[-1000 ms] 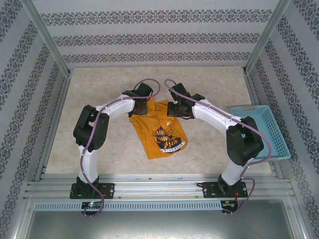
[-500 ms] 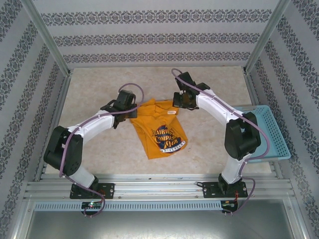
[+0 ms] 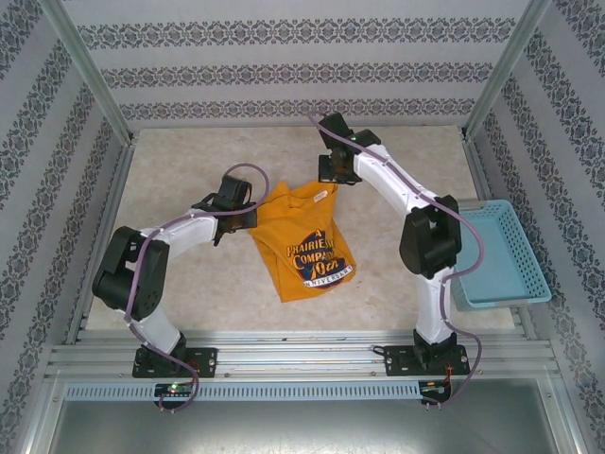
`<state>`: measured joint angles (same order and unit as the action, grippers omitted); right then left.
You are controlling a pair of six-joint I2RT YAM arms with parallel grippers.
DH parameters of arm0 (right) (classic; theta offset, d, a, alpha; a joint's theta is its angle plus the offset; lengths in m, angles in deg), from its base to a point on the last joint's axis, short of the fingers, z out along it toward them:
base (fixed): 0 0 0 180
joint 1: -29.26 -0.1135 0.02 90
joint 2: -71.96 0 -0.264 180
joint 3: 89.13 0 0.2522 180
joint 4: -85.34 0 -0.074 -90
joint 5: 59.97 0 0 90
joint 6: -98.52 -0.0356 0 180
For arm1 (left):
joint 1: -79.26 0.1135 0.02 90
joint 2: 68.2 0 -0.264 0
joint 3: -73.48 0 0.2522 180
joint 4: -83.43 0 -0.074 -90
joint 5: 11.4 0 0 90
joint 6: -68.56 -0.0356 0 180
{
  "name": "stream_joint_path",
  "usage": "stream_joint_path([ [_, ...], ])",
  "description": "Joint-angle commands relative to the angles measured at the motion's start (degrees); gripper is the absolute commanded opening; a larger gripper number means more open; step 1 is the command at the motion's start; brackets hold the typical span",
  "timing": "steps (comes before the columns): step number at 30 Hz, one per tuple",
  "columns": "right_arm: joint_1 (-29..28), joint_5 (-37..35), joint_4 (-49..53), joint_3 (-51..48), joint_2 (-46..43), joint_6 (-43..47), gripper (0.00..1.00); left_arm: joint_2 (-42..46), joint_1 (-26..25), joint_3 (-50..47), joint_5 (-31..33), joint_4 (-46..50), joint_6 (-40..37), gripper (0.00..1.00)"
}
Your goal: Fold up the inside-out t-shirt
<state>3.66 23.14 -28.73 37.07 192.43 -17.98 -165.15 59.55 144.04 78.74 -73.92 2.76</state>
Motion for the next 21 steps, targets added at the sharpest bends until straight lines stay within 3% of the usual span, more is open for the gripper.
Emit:
stream_joint_path([
  [1,0.3,-6.7,6.6,6.4,4.0,2.2,0.0,0.4,1.7,0.4,0.5,-0.8,-0.9,0.0],
  [4,0.0,-13.2,9.9,10.6,6.5,3.6,0.0,1.7,3.6,-1.3,-0.4,-1.7,-0.7,0.0],
  [7,-0.2,-14.3,10.2,11.7,6.9,4.5,0.0,2.4,4.8,-1.7,-2.1,-2.0,-1.2,0.0],
  [11,-0.9,-8.3,5.4,9.2,4.9,5.3,0.0,1.6,4.8,0.2,-4.6,0.0,-2.4,0.03],
  [15,-1.0,-2.1,3.9,10.2,5.9,4.9,0.04,2.2,4.7,1.9,-6.7,2.0,-2.8,0.14],
  [17,-0.6,2.0,3.9,11.5,7.0,4.6,0.14,2.4,4.7,3.7,-7.0,4.6,-3.3,0.25],
  [19,0.0,6.0,3.4,11.6,7.3,4.2,0.33,2.4,3.8,5.7,-7.1,7.9,-4.4,0.38],
  [21,0.5,7.1,2.6,9.7,6.0,3.9,0.41,2.5,2.0,8.3,-5.3,11.5,-5.7,0.5],
])
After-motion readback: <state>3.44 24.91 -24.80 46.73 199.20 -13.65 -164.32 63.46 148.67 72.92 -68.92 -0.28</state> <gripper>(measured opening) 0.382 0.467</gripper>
